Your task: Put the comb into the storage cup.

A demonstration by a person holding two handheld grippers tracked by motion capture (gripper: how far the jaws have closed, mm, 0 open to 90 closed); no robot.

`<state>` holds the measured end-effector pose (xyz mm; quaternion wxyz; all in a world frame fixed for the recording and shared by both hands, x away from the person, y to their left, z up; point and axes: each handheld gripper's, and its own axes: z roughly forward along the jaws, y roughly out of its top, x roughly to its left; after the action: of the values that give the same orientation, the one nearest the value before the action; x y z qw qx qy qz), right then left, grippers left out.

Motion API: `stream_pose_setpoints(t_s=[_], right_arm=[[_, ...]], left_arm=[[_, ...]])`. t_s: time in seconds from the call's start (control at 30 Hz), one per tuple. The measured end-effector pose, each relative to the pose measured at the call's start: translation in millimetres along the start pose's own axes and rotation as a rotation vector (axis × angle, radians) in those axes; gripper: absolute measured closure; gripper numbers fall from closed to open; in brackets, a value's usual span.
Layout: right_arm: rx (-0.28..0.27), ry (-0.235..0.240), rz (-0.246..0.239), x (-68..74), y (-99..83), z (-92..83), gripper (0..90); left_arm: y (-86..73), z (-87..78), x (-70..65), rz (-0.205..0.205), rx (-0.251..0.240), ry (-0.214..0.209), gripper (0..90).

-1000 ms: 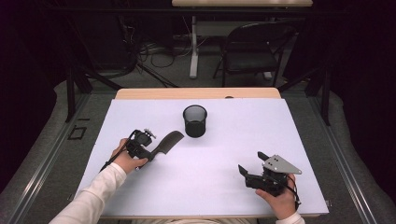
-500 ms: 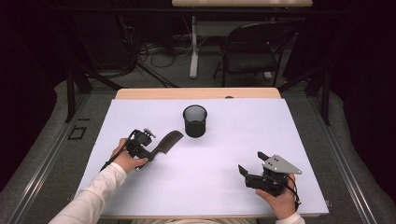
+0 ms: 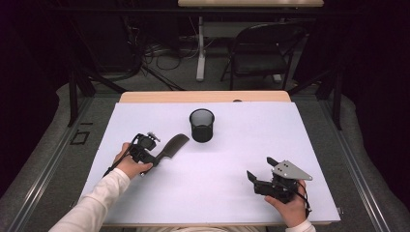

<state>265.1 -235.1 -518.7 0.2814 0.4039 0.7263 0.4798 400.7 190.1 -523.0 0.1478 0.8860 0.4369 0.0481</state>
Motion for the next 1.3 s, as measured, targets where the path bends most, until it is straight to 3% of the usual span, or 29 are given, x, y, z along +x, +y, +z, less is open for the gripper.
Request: stream_pose_setpoints(t_s=[0.17,0.27,0.73,1.03,1.17,1.2,1.23,1.27,1.3], right_arm=[[0.005,0.002,-0.002,0.2,-0.1,0.1,15.2],[0.006,0.001,0.005,-0.1,-0.2,1.0,15.2],[0.014,0.002,0.014,1.2,0.0,3.0,15.2],[0.004,-0.001,0.017,0.8,2.3,1.9,15.2],[-0.011,-0.009,0.015,2.1,6.3,-2.1,15.2],[-0.042,-0.006,0.019,2.0,11.4,-9.1,15.2],[-0.050,0.002,0.044,1.1,14.1,-11.4,15.2],[-0.054,0.018,0.080,0.2,18.5,-13.5,15.1],[-0.075,0.027,0.076,0.8,22.0,-15.5,15.1]], left_arm=[[-2.4,-5.5,2.2,-0.016,-0.033,-0.008,72.4],[-6.5,-10.3,4.5,-0.038,-0.081,-0.028,72.4],[-16.4,-27.0,7.0,-0.053,-0.156,-0.038,72.4],[-20.6,-41.9,-4.7,-0.038,-0.264,-0.057,72.5],[-22.7,-58.1,-9.6,-0.047,-0.321,-0.044,72.5],[-22.0,-66.2,-12.2,-0.069,-0.362,-0.051,72.5],[-22.0,-66.2,-12.2,-0.069,-0.362,-0.051,72.5],[-21.4,-70.9,-14.7,-0.076,-0.387,-0.078,72.5],[-19.6,-73.4,-15.1,-0.061,-0.362,-0.062,72.5]])
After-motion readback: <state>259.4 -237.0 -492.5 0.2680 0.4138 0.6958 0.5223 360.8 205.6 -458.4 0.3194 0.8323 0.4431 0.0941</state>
